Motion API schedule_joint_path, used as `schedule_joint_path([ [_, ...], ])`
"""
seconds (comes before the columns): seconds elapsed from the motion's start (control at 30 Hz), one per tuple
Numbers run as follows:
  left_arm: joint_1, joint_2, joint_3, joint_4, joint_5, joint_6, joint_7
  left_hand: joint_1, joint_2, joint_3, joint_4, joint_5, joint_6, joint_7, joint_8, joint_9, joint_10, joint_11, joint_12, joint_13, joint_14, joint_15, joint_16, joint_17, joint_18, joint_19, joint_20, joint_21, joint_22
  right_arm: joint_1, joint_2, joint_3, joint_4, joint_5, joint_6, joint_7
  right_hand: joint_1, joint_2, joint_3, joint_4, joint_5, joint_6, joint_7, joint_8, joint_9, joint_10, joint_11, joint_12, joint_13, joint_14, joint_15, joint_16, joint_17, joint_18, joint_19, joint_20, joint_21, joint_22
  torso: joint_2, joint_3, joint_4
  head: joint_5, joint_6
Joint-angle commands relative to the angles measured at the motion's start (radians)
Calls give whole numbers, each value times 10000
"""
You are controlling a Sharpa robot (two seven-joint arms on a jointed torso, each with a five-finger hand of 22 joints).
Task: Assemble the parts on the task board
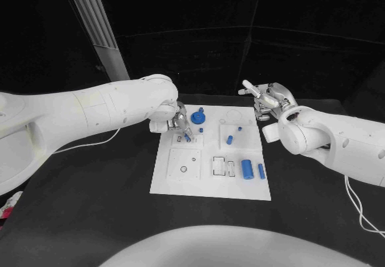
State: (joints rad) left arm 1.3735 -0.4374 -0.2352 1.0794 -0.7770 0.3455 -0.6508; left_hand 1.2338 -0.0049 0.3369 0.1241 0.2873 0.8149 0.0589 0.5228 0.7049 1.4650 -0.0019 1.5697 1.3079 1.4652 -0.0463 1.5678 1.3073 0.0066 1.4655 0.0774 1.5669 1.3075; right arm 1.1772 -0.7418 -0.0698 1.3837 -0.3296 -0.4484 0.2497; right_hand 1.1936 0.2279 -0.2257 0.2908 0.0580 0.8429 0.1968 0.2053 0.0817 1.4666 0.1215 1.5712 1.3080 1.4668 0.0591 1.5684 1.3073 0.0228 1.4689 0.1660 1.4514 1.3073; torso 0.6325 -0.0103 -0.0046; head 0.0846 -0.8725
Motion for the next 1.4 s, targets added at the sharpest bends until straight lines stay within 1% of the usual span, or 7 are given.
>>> schedule_joint_path([
  [0.03,7,11,2,23,-79,-28,-117,40,51,2,-3,66,41,-2,42,8,1058,-26,11,2629,1056,-53,30,2635,-66,1053,-67,39,2633,17,-2,5,10,-9,-40,65,44,23,-56,-12,22,-16,-42,37,6,1042,-22,-4,2628,1040,-15,24,2635,113,181,-8,-35,2060,-5,0,4,0,-2],
  [0.37,-21,36,1,36,-117,-79,-163,3,63,-16,41,69,32,10,26,10,1058,-14,11,2629,1056,-46,30,2635,-59,1035,-67,23,2624,17,9,5,4,-9,-24,68,44,23,-56,-12,22,-16,-42,37,6,1042,-22,-4,2628,1040,-15,24,2635,113,181,-8,-35,2060,0,1,5,0,-2],
  [0.7,-27,45,1,65,-710,-242,-41,-23,70,-29,74,69,22,18,14,12,1058,-5,11,2629,1056,-42,30,2635,-58,1030,-66,18,2622,17,13,5,-2,-9,-19,62,72,45,-75,-9,21,-12,-47,63,6,1042,-25,-4,2628,1040,-19,24,2635,112,183,-11,-34,2061,-2,-1,2,4,-2],
  [1.0,-28,36,1,104,-783,-313,16,-30,73,-32,82,69,22,19,13,13,1058,-3,11,2629,1056,-41,30,2635,-61,1039,-66,27,2626,16,19,5,-7,-9,-13,63,72,45,-75,-9,21,-12,-47,63,6,1042,-25,-4,2628,1040,-19,24,2635,112,183,-11,-34,2061,2,-1,1,15,-2],
  [1.4,-30,37,1,133,-789,-200,92,-103,55,-89,161,57,21,35,-2,22,1058,12,11,2629,1056,-31,30,2635,-57,1030,-63,18,2621,16,20,5,-9,-9,-22,66,72,45,-75,-9,21,-12,-47,63,6,1042,-25,-4,2628,1040,-19,24,2635,112,183,-11,-34,2061,-2,-2,-4,5,-2],
])
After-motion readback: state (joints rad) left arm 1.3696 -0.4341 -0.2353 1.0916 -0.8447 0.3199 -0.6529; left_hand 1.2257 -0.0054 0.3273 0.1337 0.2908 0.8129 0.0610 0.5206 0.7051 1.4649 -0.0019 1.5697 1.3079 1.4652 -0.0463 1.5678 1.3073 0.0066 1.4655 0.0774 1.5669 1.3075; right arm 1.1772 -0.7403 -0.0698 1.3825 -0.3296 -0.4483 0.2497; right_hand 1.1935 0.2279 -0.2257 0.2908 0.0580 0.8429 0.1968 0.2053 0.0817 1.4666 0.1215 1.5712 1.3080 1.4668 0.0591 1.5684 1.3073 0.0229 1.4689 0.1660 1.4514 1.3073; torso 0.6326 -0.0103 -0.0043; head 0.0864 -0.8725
